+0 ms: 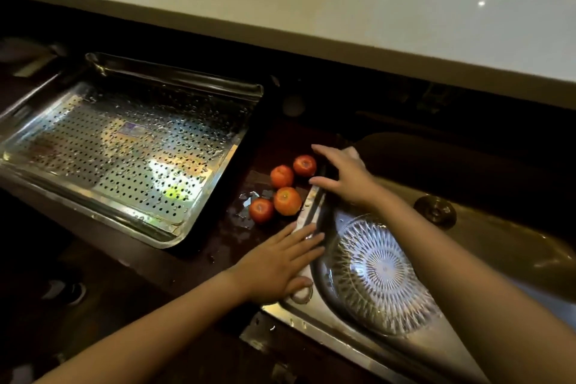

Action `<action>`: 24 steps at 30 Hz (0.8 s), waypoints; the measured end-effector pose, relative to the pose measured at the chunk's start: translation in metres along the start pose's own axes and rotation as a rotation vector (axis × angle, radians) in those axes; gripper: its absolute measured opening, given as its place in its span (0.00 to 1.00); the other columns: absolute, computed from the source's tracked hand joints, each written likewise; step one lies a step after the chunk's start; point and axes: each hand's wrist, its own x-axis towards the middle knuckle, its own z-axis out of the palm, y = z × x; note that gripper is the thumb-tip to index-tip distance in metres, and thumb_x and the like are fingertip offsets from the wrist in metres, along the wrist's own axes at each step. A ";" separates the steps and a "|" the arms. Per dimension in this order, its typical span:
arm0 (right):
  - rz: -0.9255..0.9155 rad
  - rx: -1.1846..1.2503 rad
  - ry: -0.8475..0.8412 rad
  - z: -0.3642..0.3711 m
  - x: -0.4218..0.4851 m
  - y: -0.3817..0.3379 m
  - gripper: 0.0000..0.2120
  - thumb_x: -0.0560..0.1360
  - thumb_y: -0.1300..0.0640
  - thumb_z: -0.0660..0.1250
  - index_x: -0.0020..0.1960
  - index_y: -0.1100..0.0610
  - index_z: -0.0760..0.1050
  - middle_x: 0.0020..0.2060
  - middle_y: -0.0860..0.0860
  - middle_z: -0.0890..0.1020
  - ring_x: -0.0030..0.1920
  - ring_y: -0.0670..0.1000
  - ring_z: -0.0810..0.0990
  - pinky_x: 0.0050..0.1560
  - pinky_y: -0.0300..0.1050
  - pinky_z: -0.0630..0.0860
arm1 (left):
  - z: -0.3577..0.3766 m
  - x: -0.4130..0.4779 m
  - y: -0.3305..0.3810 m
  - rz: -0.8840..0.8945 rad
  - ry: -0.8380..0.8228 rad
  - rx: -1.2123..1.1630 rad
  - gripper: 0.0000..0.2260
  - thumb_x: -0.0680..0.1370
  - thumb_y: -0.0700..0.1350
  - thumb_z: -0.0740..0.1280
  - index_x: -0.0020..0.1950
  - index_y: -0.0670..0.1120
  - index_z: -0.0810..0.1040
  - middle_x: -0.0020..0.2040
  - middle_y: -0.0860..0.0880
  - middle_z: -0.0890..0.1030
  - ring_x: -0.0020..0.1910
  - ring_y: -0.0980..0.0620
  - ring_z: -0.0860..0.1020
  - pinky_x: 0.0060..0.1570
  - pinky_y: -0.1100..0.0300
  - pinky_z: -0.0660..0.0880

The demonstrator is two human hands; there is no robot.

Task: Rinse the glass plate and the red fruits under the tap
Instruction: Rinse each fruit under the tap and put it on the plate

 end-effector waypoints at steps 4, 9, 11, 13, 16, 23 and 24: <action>0.021 -0.014 -0.015 0.016 0.017 -0.001 0.31 0.70 0.51 0.71 0.71 0.49 0.65 0.68 0.51 0.73 0.62 0.56 0.66 0.63 0.44 0.62 | 0.005 -0.001 -0.002 0.015 0.088 -0.048 0.25 0.78 0.61 0.54 0.70 0.49 0.72 0.71 0.50 0.70 0.73 0.49 0.65 0.69 0.48 0.64; 0.094 0.116 0.126 0.017 0.011 -0.004 0.26 0.69 0.53 0.73 0.66 0.54 0.72 0.58 0.56 0.78 0.59 0.56 0.69 0.60 0.44 0.66 | 0.001 0.001 -0.004 0.001 0.003 -0.127 0.26 0.79 0.59 0.55 0.74 0.47 0.64 0.76 0.48 0.62 0.76 0.50 0.55 0.74 0.51 0.47; 0.104 0.150 0.181 0.004 0.001 -0.007 0.26 0.69 0.54 0.73 0.65 0.54 0.73 0.57 0.56 0.78 0.59 0.55 0.69 0.58 0.41 0.65 | -0.007 0.003 -0.003 -0.045 0.007 -0.336 0.26 0.81 0.56 0.54 0.76 0.47 0.58 0.78 0.49 0.56 0.78 0.52 0.48 0.73 0.61 0.36; 0.080 0.149 0.225 -0.017 -0.013 -0.012 0.25 0.69 0.53 0.73 0.65 0.53 0.73 0.56 0.54 0.78 0.57 0.51 0.68 0.54 0.38 0.62 | -0.024 0.009 -0.002 -0.120 0.149 -0.591 0.23 0.80 0.52 0.57 0.74 0.46 0.64 0.74 0.47 0.65 0.75 0.52 0.58 0.71 0.68 0.44; 0.022 0.095 0.295 -0.060 -0.044 -0.024 0.24 0.69 0.53 0.73 0.64 0.53 0.74 0.53 0.52 0.80 0.54 0.48 0.66 0.51 0.36 0.60 | -0.066 0.027 -0.001 -0.278 0.466 -0.841 0.18 0.79 0.46 0.58 0.67 0.44 0.73 0.63 0.47 0.78 0.62 0.52 0.74 0.62 0.69 0.63; 0.046 -0.008 0.467 -0.153 -0.137 -0.058 0.23 0.68 0.51 0.74 0.62 0.51 0.75 0.50 0.47 0.81 0.49 0.45 0.68 0.51 0.31 0.62 | -0.178 0.104 0.021 -0.435 0.461 -1.893 0.15 0.82 0.50 0.52 0.68 0.50 0.67 0.50 0.45 0.79 0.38 0.52 0.79 0.39 0.56 0.79; 0.071 -0.022 0.472 -0.162 -0.151 -0.060 0.24 0.68 0.51 0.74 0.62 0.50 0.75 0.50 0.47 0.82 0.49 0.46 0.68 0.52 0.32 0.62 | -0.191 0.111 0.031 -0.374 0.397 -2.017 0.15 0.82 0.51 0.51 0.67 0.51 0.68 0.54 0.43 0.79 0.41 0.51 0.80 0.41 0.56 0.80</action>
